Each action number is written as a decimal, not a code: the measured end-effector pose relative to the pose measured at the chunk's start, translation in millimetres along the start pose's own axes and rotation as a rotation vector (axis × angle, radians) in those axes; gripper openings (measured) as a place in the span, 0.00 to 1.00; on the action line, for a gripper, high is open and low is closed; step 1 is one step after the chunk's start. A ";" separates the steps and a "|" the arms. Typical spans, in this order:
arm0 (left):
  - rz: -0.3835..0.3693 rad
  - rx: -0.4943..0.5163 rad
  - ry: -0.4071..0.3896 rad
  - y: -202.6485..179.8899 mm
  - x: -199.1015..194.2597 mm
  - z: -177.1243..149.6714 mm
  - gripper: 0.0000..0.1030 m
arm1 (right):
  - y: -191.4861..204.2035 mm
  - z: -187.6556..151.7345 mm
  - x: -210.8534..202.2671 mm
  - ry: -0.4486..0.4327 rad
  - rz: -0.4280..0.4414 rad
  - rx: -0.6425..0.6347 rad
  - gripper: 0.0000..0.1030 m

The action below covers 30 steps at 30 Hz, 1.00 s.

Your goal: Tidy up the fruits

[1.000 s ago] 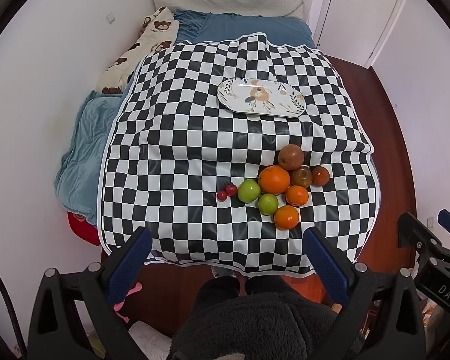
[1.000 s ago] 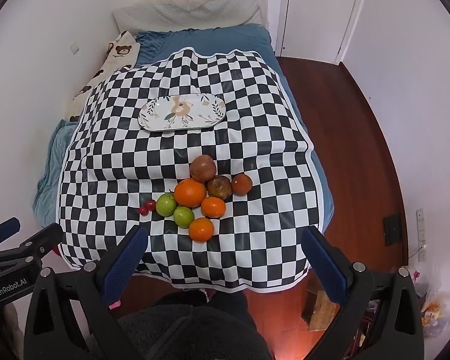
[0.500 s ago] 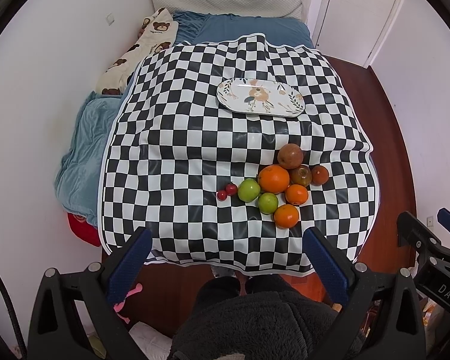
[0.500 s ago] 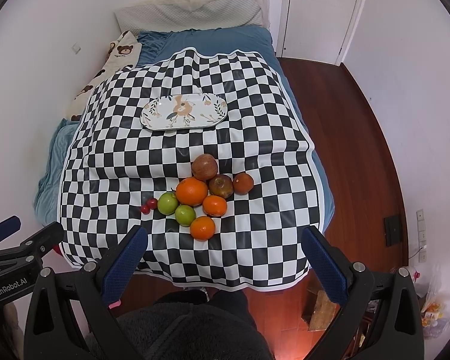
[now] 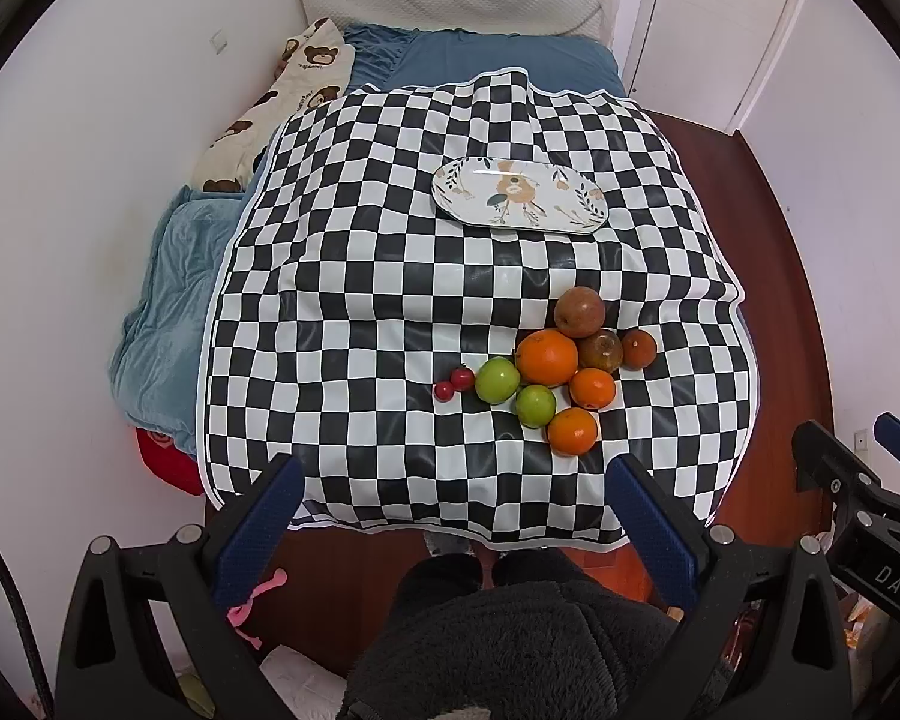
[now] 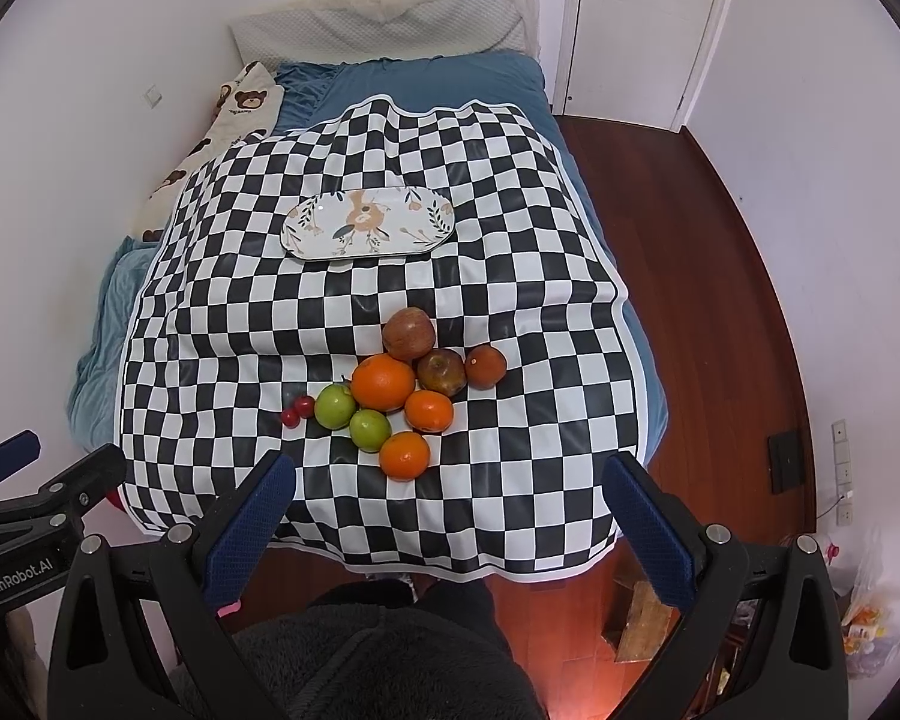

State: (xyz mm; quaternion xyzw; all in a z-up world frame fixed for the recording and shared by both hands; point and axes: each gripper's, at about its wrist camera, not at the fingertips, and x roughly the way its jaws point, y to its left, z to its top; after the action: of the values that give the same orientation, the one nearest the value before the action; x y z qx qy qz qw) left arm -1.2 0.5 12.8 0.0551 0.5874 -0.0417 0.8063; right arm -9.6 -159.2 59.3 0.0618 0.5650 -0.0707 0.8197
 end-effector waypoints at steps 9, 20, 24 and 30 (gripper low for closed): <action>0.000 0.002 -0.001 0.7 0.2 -0.2 1.00 | 0.2 0.2 -1.2 -0.002 0.000 0.000 1.00; 0.000 0.001 -0.004 0.0 0.8 -0.8 1.00 | 0.8 0.7 -2.4 0.000 0.002 0.000 1.00; 0.000 0.003 -0.004 -0.4 -0.3 -1.4 1.00 | 0.8 0.7 -1.8 -0.001 0.001 -0.001 1.00; 0.001 0.002 -0.005 -0.2 -0.2 -1.5 1.00 | 1.3 0.7 -2.0 -0.003 0.002 0.000 1.00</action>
State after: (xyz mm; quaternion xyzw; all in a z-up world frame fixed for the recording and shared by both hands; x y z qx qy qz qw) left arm -2.7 0.5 12.4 0.0559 0.5854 -0.0418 0.8077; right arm -9.4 -158.0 61.3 0.0624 0.5638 -0.0701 0.8206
